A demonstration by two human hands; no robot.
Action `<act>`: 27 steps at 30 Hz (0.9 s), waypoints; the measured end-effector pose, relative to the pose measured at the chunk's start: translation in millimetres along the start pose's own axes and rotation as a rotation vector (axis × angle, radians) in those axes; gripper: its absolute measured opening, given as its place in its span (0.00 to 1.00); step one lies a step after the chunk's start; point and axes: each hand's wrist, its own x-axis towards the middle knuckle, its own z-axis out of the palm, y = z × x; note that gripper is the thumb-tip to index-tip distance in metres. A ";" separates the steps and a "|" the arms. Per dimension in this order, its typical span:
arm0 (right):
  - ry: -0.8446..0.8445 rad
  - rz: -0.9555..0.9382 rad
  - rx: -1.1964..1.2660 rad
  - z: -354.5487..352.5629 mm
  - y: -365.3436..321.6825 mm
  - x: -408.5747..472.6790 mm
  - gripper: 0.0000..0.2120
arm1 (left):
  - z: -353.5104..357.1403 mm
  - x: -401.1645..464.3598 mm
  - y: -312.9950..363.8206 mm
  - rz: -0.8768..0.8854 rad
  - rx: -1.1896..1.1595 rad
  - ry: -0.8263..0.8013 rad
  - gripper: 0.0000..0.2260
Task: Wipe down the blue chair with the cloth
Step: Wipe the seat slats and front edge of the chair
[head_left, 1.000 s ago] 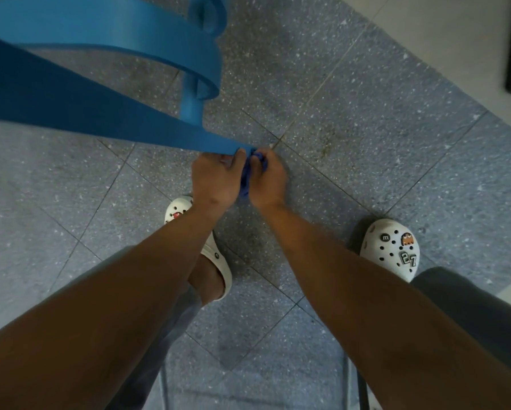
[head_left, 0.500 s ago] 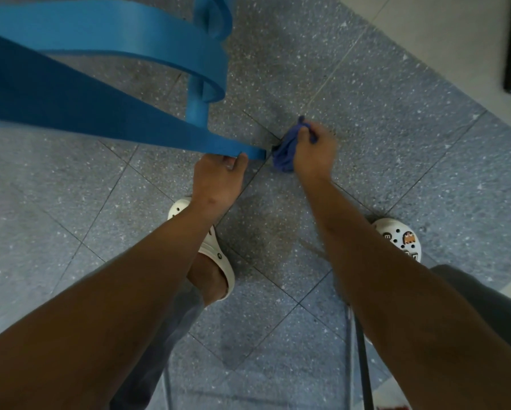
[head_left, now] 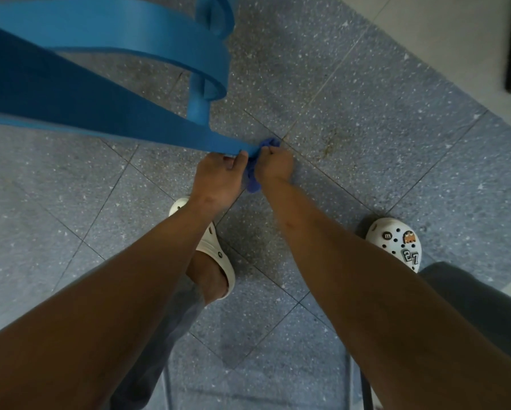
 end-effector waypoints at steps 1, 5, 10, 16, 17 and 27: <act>-0.037 0.031 -0.007 -3.4 0.5 1.2 0.16 | 0.0 0.1 0.7 -0.001 -0.003 0.006 0.15; -0.040 -0.064 0.123 -10.7 1.7 -6.0 0.11 | -1.9 -4.3 2.2 0.020 0.016 0.004 0.14; -0.154 -0.158 0.198 -13.0 -3.7 -9.6 0.11 | -11.3 -17.7 2.6 0.093 -0.036 0.084 0.13; -0.404 -0.217 0.127 -30.7 -35.6 -32.7 0.12 | -18.3 -30.1 10.0 0.107 -0.055 0.127 0.14; -0.415 -0.249 0.130 -33.4 -41.8 -41.9 0.11 | -20.2 -32.1 12.0 0.096 -0.055 0.136 0.15; -0.407 -0.246 0.444 -38.8 -66.1 -125.9 0.13 | -58.0 -72.9 32.2 0.133 -0.142 0.233 0.15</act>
